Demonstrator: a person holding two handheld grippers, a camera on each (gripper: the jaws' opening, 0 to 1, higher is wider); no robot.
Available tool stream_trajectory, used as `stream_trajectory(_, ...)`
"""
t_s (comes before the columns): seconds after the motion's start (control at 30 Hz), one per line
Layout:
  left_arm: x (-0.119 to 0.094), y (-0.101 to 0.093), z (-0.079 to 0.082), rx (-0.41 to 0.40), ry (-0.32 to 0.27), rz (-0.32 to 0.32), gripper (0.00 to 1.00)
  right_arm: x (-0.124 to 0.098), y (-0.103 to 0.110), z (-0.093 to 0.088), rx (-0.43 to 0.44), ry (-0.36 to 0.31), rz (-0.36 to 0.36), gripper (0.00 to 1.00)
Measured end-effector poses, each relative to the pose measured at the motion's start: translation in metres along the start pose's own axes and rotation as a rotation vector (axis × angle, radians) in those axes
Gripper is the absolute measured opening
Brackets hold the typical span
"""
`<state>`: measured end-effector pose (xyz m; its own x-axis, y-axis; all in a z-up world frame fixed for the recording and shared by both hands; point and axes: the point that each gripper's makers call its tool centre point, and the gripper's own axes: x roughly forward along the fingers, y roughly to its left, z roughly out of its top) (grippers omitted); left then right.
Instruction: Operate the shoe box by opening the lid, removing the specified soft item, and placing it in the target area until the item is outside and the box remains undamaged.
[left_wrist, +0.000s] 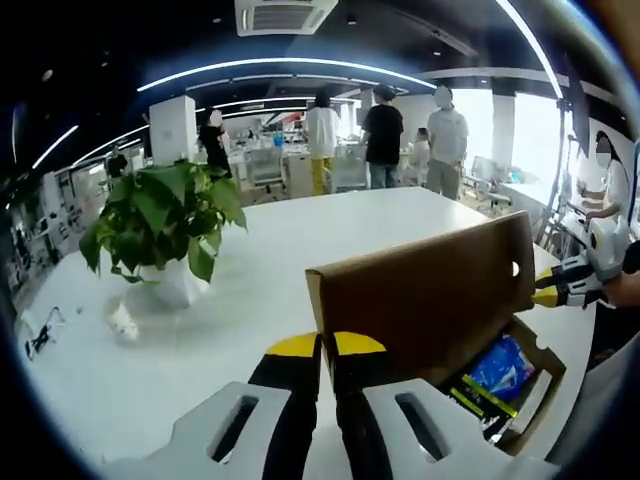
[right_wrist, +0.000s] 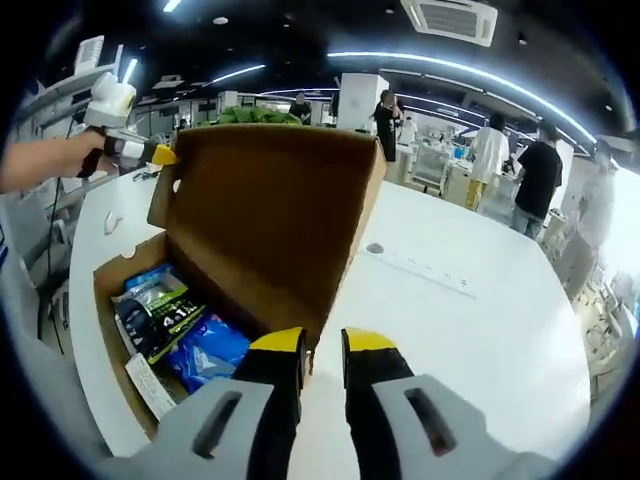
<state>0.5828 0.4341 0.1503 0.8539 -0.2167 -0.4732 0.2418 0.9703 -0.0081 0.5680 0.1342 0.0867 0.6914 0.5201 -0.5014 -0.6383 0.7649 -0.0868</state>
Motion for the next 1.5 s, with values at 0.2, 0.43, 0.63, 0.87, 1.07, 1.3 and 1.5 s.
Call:
stream_trajectory(0.2,0.007,0.002,0.000,-0.015,0.005,-0.004,0.01,0.008,0.002,-0.003,0.044,0.025,0.005,0.03)
stream_trajectory(0.43,0.016,0.003,0.000,-0.027,0.012,-0.008,0.02,0.013,-0.002,-0.005,0.056,0.040,0.004,0.02)
stream_trajectory(0.63,0.024,0.003,-0.003,-0.011,0.017,-0.009,0.03,0.014,-0.003,-0.004,0.016,0.039,0.003,0.01)
stream_trajectory(0.87,0.026,0.002,-0.017,-0.003,0.047,-0.016,0.07,0.016,-0.002,-0.005,-0.023,0.036,0.000,0.01)
stream_trajectory(1.07,0.019,0.001,-0.042,-0.025,0.080,-0.023,0.13,0.019,-0.002,-0.004,-0.037,0.035,0.002,0.01)
stream_trajectory(1.3,0.007,-0.006,-0.067,-0.070,0.107,-0.035,0.10,0.025,-0.004,-0.003,-0.038,0.039,0.006,0.01)
stream_trajectory(1.5,-0.004,-0.016,-0.077,-0.131,0.088,-0.025,0.02,0.027,-0.005,-0.004,-0.025,0.045,0.003,0.01)
